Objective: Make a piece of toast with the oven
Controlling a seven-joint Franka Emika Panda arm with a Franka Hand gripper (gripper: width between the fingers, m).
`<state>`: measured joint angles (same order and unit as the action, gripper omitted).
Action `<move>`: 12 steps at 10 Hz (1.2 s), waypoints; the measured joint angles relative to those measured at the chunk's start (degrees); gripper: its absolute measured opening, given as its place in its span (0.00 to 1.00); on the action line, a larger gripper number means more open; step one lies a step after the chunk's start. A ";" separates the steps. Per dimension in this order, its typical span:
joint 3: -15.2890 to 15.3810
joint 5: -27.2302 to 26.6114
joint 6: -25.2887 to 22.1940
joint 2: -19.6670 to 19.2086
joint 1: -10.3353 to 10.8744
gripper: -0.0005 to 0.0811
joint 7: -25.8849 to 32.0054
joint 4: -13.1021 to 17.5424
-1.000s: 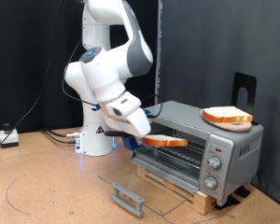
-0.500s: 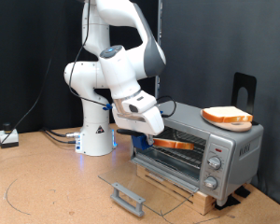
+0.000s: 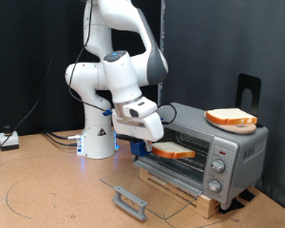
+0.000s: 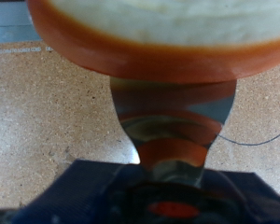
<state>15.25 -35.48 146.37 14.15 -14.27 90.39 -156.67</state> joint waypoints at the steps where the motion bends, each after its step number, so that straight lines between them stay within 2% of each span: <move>1: -0.12 -0.31 -0.05 0.17 0.00 0.57 0.63 0.00; 4: -0.08 -3.01 -0.46 2.05 0.82 0.57 2.97 -0.27; 8: 1.12 -4.91 -3.47 7.45 4.07 0.57 2.93 -3.49; 10: 2.44 -4.95 -4.46 9.19 4.47 0.57 1.30 -4.48; 12: 2.97 -4.20 -4.46 9.28 4.20 0.57 -0.92 -4.55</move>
<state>18.22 -39.68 141.91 23.43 -10.07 89.47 -161.22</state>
